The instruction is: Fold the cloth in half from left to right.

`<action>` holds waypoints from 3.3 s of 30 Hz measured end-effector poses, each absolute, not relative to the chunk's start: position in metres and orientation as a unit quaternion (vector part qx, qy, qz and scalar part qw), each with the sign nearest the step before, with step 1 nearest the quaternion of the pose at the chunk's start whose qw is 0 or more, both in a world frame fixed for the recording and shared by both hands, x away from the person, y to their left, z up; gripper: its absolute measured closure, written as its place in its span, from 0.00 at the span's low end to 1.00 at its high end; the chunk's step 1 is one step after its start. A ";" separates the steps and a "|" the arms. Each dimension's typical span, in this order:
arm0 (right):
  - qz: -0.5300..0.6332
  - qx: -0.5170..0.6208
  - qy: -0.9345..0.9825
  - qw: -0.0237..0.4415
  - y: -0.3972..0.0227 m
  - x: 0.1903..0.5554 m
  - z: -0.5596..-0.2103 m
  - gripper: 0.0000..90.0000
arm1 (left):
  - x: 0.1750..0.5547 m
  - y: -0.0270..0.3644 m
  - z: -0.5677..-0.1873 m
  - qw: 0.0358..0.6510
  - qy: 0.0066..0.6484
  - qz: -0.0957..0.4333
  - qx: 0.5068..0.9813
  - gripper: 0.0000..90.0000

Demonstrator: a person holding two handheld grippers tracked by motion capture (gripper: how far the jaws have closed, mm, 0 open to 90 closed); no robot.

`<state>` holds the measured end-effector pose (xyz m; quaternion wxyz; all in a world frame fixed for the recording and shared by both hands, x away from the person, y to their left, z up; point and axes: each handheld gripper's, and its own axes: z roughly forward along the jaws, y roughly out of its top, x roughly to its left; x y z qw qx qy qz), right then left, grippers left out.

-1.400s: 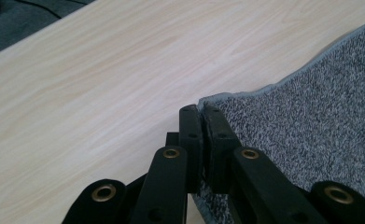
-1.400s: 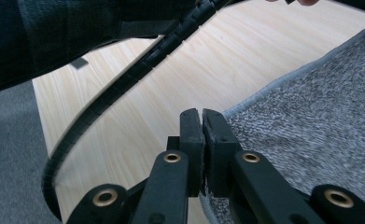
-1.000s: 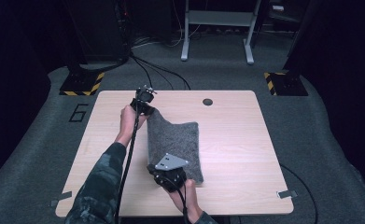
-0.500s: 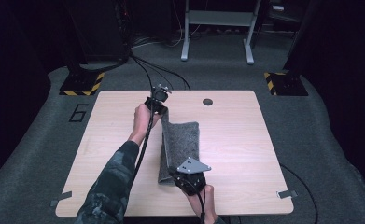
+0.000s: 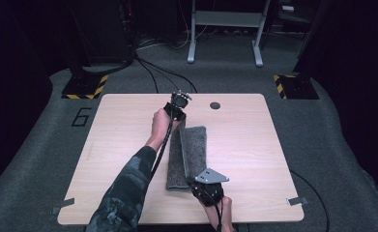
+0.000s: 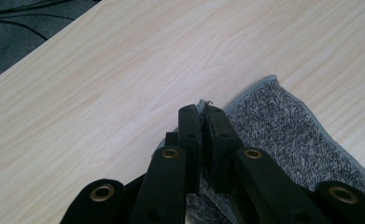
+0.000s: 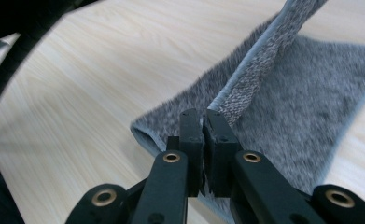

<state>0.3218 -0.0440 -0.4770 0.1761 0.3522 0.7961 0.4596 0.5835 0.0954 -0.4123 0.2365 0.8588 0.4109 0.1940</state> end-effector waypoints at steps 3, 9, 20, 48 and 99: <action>0.453 0.359 0.798 0.175 -0.049 0.321 -0.484 0.96 | 0.584 0.088 -0.416 0.233 0.406 0.194 0.862 0.95; 0.444 0.375 0.794 0.179 -0.058 0.320 -0.491 0.96 | 0.586 0.072 -0.423 0.229 0.397 0.187 0.869 0.95; 0.417 0.418 0.787 0.178 -0.074 0.322 -0.510 0.74 | 0.594 0.062 -0.431 0.251 0.444 0.170 0.843 0.30; 0.315 0.461 0.802 0.211 -0.082 0.363 -0.515 0.46 | 0.575 0.140 -0.487 0.224 0.477 0.164 0.834 0.22; 0.324 0.439 0.820 0.172 -0.083 0.413 -0.507 0.16 | 0.494 0.164 -0.502 0.260 0.441 0.145 0.847 0.06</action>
